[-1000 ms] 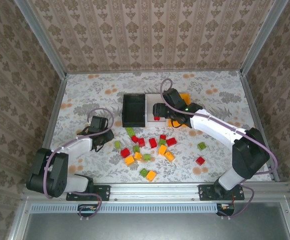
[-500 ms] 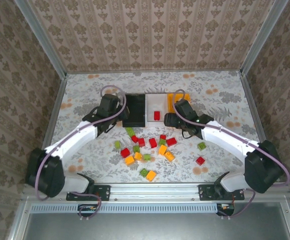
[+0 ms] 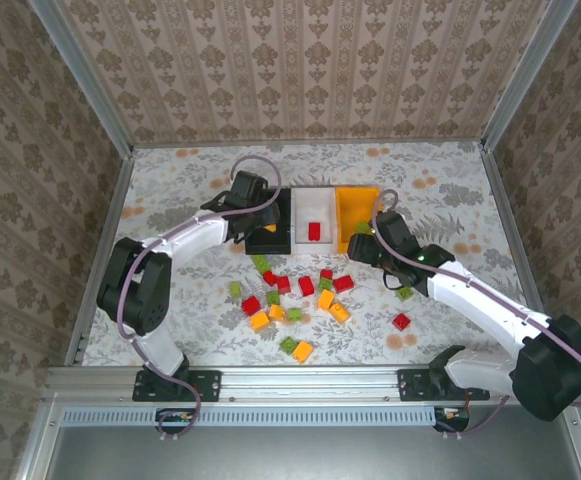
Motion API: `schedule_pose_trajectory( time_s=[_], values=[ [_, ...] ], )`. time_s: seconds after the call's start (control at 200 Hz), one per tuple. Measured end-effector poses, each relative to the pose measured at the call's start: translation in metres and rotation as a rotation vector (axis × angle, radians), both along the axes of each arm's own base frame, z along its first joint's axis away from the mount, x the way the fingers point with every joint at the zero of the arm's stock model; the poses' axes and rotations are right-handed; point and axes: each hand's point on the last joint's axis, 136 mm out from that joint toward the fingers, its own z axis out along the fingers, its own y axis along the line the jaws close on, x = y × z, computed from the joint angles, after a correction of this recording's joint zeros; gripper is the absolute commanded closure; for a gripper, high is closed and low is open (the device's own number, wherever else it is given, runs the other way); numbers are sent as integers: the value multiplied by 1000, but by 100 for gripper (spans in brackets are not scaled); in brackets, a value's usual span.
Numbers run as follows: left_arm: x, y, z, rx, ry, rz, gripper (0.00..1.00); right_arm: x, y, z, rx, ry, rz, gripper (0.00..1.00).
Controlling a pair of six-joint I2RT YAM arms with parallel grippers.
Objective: Sort the legos into containers by color
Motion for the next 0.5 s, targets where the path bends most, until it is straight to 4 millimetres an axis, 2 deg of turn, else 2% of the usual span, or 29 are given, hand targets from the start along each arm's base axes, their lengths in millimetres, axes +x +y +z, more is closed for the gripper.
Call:
schedule_pose_trajectory(
  time_s=[0.115, 0.23, 0.33, 0.395, 0.5],
  values=[
    [-2, -5, 15, -22, -29, -12, 26, -7, -11, -8, -5, 31, -33, 23],
    [-12, -10, 47, -65, -90, -43, 1, -14, -27, -18, -17, 71, -80, 21],
    [-30, -8, 78, -123, -158, -60, 0, -24, -44, -30, -35, 115, -131, 20],
    [-47, -5, 92, -152, -193, -77, 0, -31, -54, -38, -46, 144, -165, 19],
    [-73, 2, 96, -179, -221, -97, 0, -43, -73, -54, -63, 201, -227, 19]
  ],
)
